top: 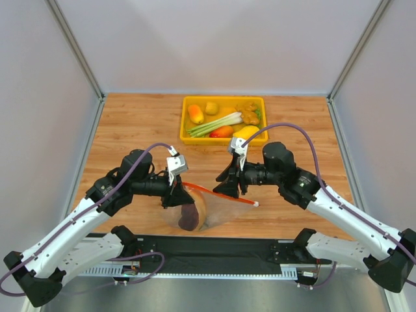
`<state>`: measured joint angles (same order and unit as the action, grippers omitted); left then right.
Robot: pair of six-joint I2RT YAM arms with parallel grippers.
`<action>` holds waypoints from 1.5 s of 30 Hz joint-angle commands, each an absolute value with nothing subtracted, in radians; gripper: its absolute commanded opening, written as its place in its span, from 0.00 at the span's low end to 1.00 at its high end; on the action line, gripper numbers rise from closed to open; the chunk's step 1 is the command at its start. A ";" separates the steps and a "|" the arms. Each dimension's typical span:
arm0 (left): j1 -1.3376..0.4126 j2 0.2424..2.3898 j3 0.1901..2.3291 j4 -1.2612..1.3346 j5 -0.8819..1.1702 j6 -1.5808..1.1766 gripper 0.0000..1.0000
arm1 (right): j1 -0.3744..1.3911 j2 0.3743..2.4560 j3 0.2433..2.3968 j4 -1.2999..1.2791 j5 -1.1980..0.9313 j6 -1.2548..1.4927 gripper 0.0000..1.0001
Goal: Open the zip-top bag and remove the fake food
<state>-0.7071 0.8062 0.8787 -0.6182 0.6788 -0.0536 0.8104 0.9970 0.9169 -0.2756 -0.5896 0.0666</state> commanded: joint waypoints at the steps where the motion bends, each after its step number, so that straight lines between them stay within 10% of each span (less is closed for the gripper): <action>1: -0.712 0.793 0.900 -0.583 0.700 -0.034 0.00 | 0.819 0.983 0.902 -0.235 -0.615 0.087 0.47; 21: -0.716 0.792 0.902 -0.581 0.669 -0.037 0.00 | 0.867 1.055 0.887 -0.219 -0.643 0.089 0.38; 28: -0.718 0.785 0.902 -0.578 0.632 -0.041 0.00 | 0.896 1.081 0.903 -0.222 -0.627 0.083 0.00; 39: -0.718 0.769 0.908 -0.591 0.482 -0.063 0.20 | 0.896 1.029 0.972 -0.337 -0.364 0.080 0.00; 45: -0.718 0.761 0.902 -0.584 0.525 -0.055 0.04 | 0.896 1.003 0.980 -0.359 -0.318 0.086 0.00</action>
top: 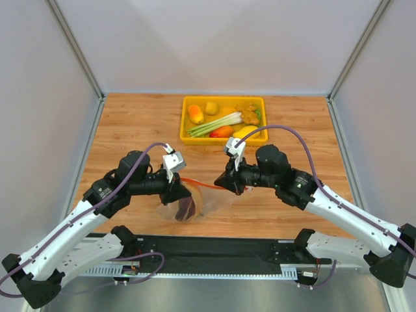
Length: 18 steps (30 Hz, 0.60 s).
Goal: Open the zip-top bag and remove the fake food
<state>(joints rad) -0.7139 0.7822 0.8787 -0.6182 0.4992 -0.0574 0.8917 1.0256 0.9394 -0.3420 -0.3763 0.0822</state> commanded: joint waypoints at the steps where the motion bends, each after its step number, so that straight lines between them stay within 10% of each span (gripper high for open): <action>1: -0.718 0.764 0.902 -0.586 0.523 -0.054 0.04 | 0.896 1.000 0.982 -0.365 -0.311 0.086 0.00; 11: -0.716 0.767 0.902 -0.589 0.568 -0.051 0.08 | 0.896 0.970 0.980 -0.339 -0.388 0.057 0.00; 18: -0.718 0.772 0.902 -0.592 0.565 -0.048 0.09 | 0.896 0.948 0.973 -0.298 -0.537 0.055 0.24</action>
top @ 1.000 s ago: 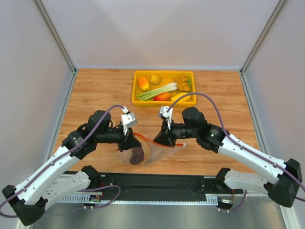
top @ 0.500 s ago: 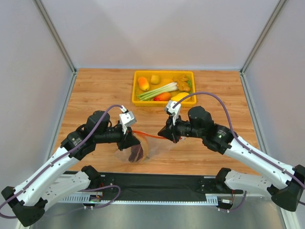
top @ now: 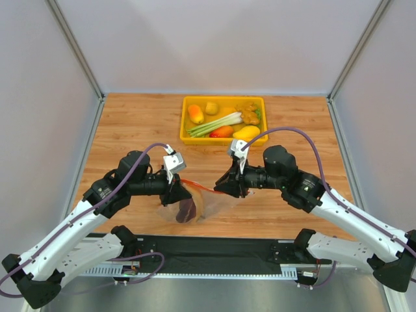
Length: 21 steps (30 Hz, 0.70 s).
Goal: Open the zip-top bag and remove the fake food
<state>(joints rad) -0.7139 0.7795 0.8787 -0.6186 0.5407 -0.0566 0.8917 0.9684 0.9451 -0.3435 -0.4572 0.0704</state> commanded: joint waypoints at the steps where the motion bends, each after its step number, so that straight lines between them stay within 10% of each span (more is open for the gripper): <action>1: -0.718 0.776 0.903 -0.592 0.568 -0.049 0.09 | 0.896 0.948 0.970 -0.295 -0.543 0.055 0.26; 21: -0.718 0.776 0.897 -0.584 0.612 -0.044 0.10 | 0.893 0.959 1.002 -0.256 -0.449 0.032 0.38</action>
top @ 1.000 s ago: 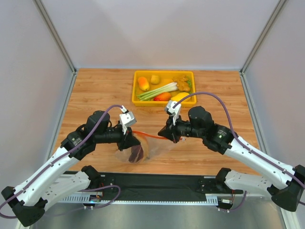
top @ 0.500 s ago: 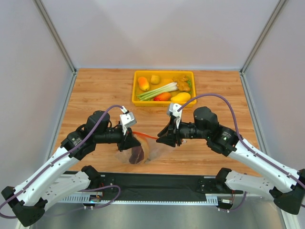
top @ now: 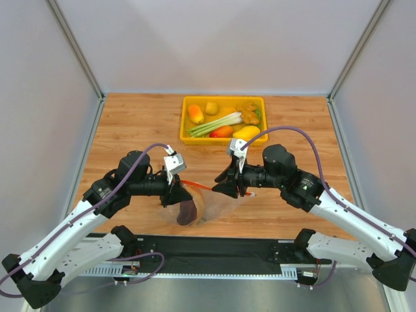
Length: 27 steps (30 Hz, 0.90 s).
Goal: Open the zip-top bag and remove the fake food
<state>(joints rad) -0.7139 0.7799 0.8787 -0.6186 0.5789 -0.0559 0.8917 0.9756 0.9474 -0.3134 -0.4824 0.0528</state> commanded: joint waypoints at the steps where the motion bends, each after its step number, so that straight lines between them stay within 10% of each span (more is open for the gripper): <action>1: -0.718 0.778 0.897 -0.584 0.614 -0.046 0.10 | 0.893 0.963 1.002 -0.253 -0.449 0.032 0.38; 27: -0.718 0.788 0.900 -0.591 0.609 -0.043 0.12 | 0.877 1.025 0.963 -0.210 -0.581 0.060 0.40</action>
<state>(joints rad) -0.7139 0.7929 0.8787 -0.6193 0.5934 -0.0555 0.8803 1.0386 0.9627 -0.2623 -0.5446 0.0536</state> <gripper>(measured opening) 0.226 0.397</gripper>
